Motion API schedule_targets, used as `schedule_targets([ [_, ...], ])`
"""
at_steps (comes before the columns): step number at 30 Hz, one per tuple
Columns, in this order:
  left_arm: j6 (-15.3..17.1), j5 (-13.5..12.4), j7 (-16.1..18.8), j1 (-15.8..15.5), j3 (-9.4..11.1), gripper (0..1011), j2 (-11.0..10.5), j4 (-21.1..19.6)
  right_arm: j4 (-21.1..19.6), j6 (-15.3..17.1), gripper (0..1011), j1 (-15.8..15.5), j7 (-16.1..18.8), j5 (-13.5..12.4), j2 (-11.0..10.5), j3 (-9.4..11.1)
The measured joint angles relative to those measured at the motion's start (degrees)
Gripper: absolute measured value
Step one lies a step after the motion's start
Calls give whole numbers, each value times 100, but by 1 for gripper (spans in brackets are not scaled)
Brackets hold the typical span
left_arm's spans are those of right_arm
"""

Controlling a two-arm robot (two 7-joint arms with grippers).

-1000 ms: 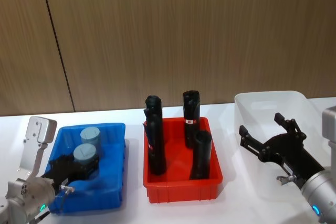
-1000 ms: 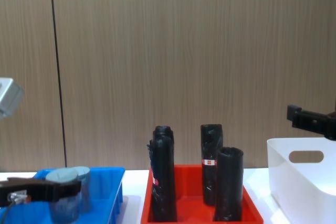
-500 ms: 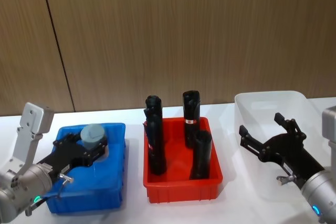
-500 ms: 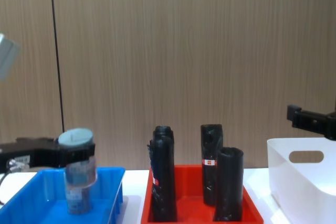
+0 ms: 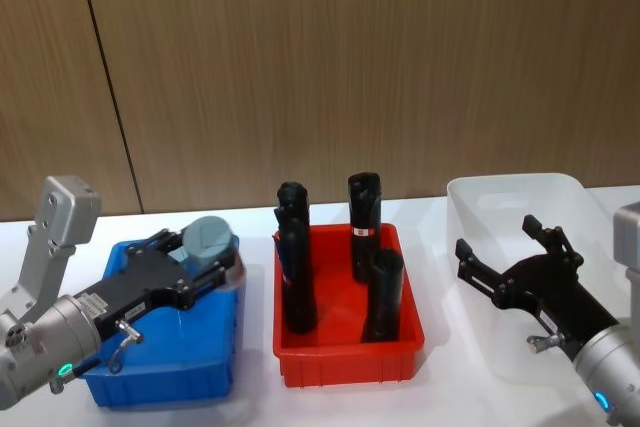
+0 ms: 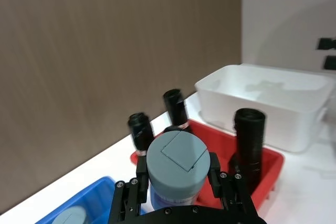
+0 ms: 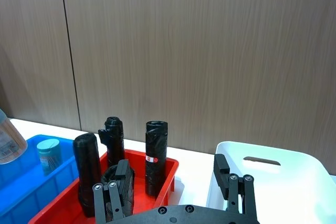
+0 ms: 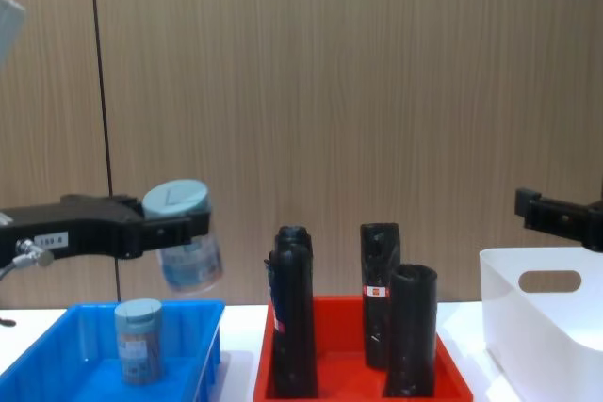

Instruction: Pick the cotton swabs from the blue box and place them into the white box.

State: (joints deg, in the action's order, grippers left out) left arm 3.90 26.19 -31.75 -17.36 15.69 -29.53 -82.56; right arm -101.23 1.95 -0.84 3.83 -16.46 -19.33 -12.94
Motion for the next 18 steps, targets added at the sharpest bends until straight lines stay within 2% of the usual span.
schedule_targets([
  [18, -172, 146, -1574, -251, 82, 670, 21, -14, 0, 0, 1002, 0, 0, 0, 0, 0],
])
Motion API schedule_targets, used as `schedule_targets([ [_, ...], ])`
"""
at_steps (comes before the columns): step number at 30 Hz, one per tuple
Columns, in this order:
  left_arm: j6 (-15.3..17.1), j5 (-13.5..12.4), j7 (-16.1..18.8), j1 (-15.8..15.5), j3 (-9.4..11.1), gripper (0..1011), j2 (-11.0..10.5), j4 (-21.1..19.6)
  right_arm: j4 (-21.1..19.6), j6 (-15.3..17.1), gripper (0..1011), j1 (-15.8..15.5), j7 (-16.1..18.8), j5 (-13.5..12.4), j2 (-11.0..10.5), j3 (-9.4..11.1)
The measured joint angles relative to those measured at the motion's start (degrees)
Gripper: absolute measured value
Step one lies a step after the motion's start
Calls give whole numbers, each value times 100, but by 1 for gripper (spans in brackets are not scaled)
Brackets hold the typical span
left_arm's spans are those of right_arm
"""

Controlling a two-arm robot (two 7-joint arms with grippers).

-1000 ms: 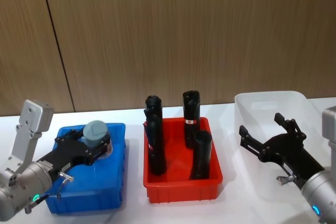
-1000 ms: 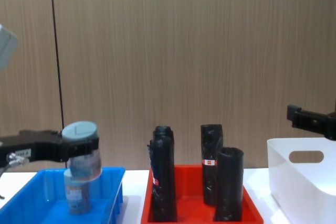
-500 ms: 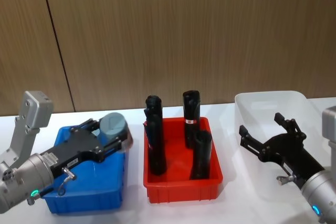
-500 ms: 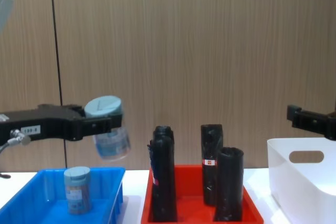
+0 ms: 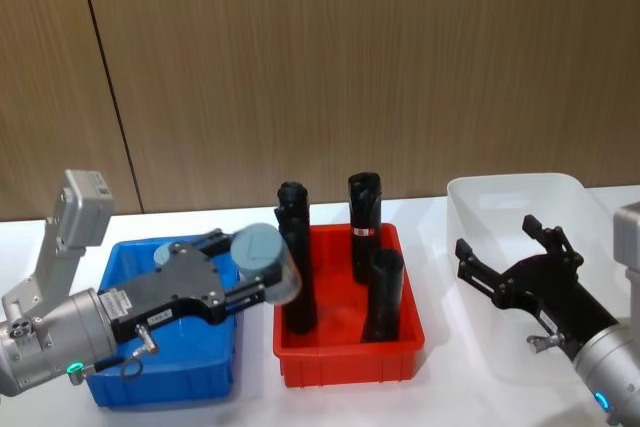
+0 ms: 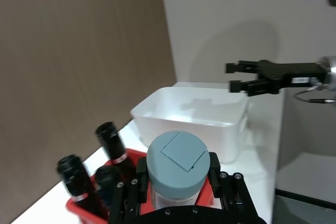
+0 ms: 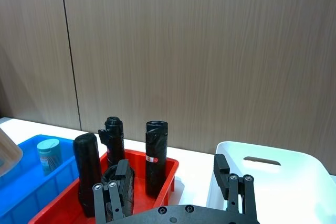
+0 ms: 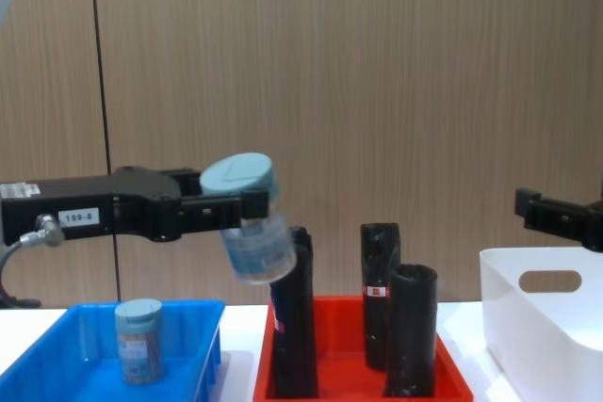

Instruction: Pick the cotton swabs from the blue box and place them into the white box.

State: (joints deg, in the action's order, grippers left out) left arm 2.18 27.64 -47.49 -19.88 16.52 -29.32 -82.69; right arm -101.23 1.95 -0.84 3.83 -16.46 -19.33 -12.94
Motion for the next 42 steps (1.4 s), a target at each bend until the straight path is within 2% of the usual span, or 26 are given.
schedule_targets([
  [6, -2, 3, -480, -104, 60, 670, 42, 81, 0, 0, 1002, 0, 0, 0, 0, 0],
  [12, 48, -11, -661, -140, 113, 671, 54, 102, 0, 0, 1002, 0, 0, 0, 0, 0],
  [31, 166, 34, -546, -101, 155, 671, 3, 72, 0, 4, 1002, 4, 39, 4, 0, 0],
  [42, 183, 49, -508, -94, 160, 670, -9, 66, 6, 136, 1002, 63, 505, 16, -53, -3],
])
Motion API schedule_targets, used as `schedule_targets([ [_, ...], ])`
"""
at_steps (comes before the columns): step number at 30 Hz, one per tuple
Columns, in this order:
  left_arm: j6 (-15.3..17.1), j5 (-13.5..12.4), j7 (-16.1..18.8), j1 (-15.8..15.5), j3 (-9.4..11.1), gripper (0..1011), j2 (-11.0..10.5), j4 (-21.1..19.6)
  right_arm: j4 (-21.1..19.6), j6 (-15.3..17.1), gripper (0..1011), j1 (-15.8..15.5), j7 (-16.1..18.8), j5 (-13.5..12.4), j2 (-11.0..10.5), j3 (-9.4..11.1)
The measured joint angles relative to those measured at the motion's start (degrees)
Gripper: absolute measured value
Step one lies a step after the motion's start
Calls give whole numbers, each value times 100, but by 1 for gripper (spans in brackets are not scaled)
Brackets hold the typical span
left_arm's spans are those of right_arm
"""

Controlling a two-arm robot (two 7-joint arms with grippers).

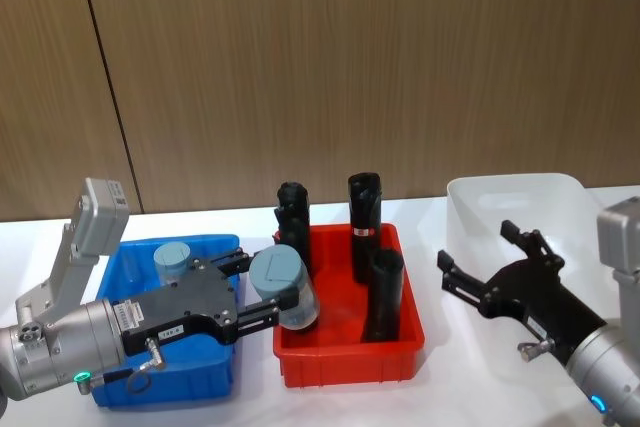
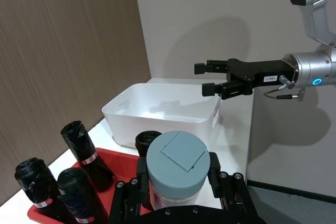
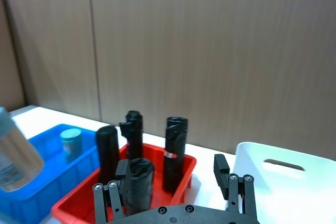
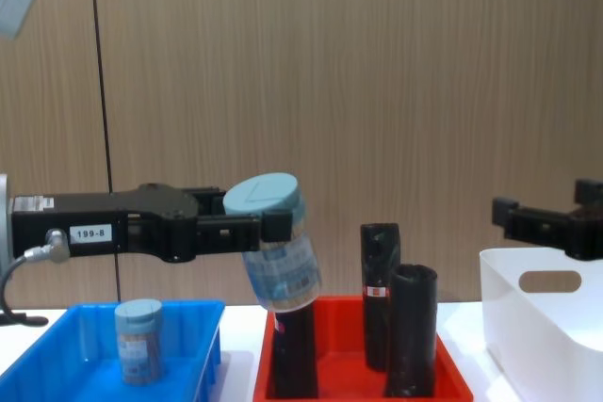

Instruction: Pick the cotton swabs from the blue box and place them into the white box.

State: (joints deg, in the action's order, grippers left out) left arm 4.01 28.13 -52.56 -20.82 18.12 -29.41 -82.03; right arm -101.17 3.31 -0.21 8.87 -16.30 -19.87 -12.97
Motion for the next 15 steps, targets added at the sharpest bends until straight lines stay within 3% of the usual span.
schedule_targets([
  [15, 8, 10, 16, 6, 1, 670, -7, -3, 38, 348, 1002, 182, 1207, -10, -151, -27],
])
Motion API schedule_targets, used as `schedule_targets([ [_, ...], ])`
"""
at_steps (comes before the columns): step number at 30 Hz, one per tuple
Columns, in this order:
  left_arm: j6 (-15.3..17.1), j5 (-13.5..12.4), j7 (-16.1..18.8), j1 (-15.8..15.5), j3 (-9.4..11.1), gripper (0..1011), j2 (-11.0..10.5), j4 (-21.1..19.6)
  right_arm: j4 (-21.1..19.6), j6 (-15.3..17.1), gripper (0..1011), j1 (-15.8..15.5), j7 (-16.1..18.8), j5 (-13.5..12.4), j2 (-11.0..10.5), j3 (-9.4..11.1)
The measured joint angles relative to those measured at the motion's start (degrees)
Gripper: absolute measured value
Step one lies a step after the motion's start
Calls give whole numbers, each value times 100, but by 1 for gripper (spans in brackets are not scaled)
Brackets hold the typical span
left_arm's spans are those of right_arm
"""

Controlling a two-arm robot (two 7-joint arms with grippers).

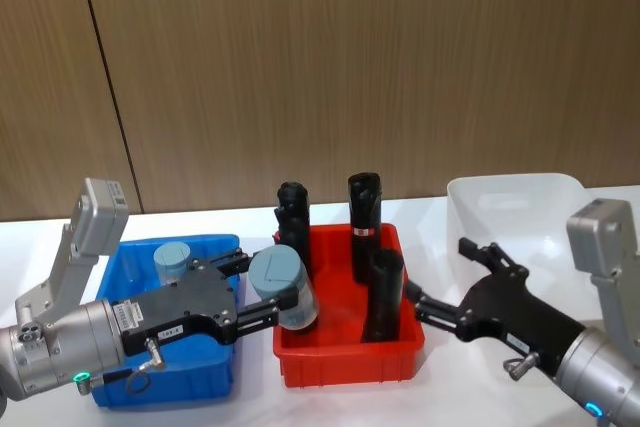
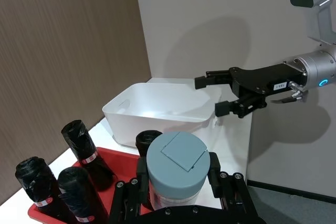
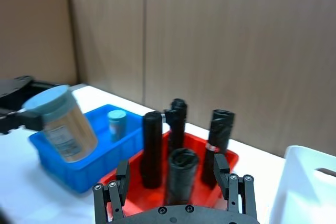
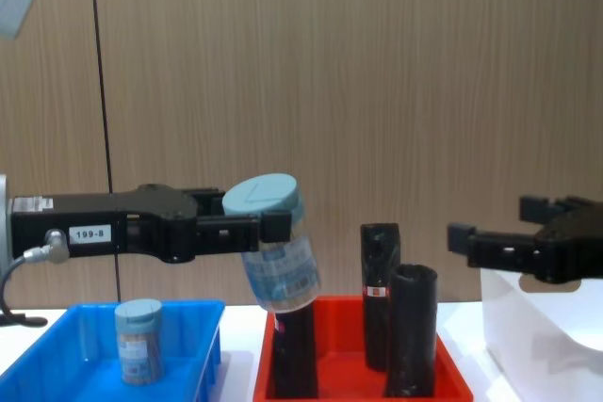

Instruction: Pick the cotton swabs from the blue box and place them into the white box.

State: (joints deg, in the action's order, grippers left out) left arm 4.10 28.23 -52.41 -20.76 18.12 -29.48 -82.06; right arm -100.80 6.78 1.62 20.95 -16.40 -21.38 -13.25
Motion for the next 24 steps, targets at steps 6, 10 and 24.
schedule_targets([
  [6, 0, 1, 3, 0, 0, 671, -2, 0, 63, 111, 1002, 129, 525, 85, -32, -44],
  [10, 0, 1, 6, 0, 0, 670, -2, 1, 132, 156, 1002, 212, 786, 170, -22, -89],
  [24, 0, 1, 7, 0, 0, 671, -2, 1, 475, 238, 1002, 588, 1417, 551, 195, -320],
])
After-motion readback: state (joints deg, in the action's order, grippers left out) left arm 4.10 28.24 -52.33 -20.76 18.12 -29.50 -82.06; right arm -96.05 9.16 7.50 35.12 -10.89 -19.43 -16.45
